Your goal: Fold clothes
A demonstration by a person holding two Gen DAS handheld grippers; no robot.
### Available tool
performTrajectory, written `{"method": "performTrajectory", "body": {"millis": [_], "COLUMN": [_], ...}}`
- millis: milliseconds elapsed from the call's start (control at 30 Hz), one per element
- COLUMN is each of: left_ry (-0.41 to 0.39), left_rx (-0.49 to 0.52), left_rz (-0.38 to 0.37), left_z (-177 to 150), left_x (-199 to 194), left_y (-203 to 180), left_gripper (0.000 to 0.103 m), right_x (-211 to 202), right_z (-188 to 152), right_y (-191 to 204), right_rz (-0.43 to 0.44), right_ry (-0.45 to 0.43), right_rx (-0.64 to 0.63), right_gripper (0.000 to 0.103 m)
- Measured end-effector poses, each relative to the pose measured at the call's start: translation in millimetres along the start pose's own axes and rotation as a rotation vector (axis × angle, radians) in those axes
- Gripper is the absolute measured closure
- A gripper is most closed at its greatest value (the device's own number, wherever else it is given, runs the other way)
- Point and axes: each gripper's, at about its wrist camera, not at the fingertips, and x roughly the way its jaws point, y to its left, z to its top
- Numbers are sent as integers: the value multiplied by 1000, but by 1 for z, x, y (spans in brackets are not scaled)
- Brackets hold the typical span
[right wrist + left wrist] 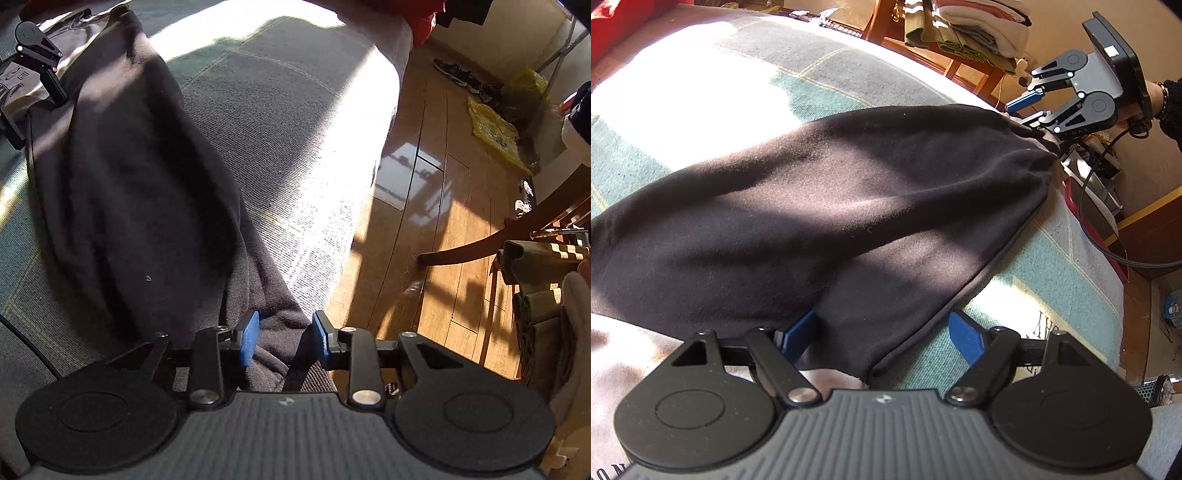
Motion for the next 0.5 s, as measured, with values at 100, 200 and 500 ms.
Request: {"method": "performTrajectory", "body": {"millis": [100,200,500], "left_ry": [-1,-1,2], "left_rx": [-2,0,-13], "left_rz": [-1,0,-5], "left_z": [0,0,0], "left_x": [0,-1,-1], "left_y": [0,0,1], "left_gripper": [24,24,24], "right_x": [2,1,3], "right_z": [-1,-3,0], "right_y": [-12,-19,-52], "right_rz": [52,74,-155], "right_ry": [-3,-17,-43], "right_rx": [85,150,238], "right_gripper": [67,100,103]}}
